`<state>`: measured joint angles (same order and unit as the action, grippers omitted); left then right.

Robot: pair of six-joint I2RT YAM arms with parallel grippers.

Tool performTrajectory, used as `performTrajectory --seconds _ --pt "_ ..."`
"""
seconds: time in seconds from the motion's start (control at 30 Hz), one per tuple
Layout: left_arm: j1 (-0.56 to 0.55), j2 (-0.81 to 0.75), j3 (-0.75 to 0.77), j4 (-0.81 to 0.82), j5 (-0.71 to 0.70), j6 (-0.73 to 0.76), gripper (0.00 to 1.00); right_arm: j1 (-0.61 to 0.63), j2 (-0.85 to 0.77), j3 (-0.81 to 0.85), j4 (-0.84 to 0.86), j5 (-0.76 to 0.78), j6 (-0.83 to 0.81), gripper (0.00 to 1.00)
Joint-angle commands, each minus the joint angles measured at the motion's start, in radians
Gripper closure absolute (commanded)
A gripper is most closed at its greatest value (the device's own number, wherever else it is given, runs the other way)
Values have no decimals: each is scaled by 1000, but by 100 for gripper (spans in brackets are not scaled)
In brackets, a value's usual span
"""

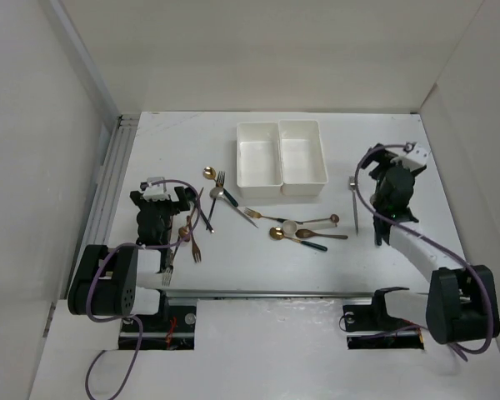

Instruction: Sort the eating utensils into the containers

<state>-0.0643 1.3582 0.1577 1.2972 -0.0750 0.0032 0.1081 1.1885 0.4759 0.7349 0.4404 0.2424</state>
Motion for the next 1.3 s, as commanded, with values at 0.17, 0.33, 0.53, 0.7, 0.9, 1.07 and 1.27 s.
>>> performTrajectory --seconds 0.17,0.33,0.53,0.7,0.9,1.07,1.27 --pt "3 4 14 189 14 1 0 -278 239 771 -1039 -292 3 0" --pt "14 -218 56 5 52 50 0 -311 478 969 -1592 -312 23 0" --pt "14 -295 394 -745 219 477 0 -323 408 736 -1583 -262 32 3" --pt "14 -84 684 -1057 106 419 0 -323 520 724 -1592 -310 0 15" --pt "14 -103 634 -1000 167 301 0 -323 618 724 -1583 -335 -22 32" --pt "14 -103 634 -1019 176 209 0 -314 680 715 -1583 -306 -22 44" --pt "14 -94 652 -1091 270 196 0 -269 747 714 -1562 -313 -31 93"
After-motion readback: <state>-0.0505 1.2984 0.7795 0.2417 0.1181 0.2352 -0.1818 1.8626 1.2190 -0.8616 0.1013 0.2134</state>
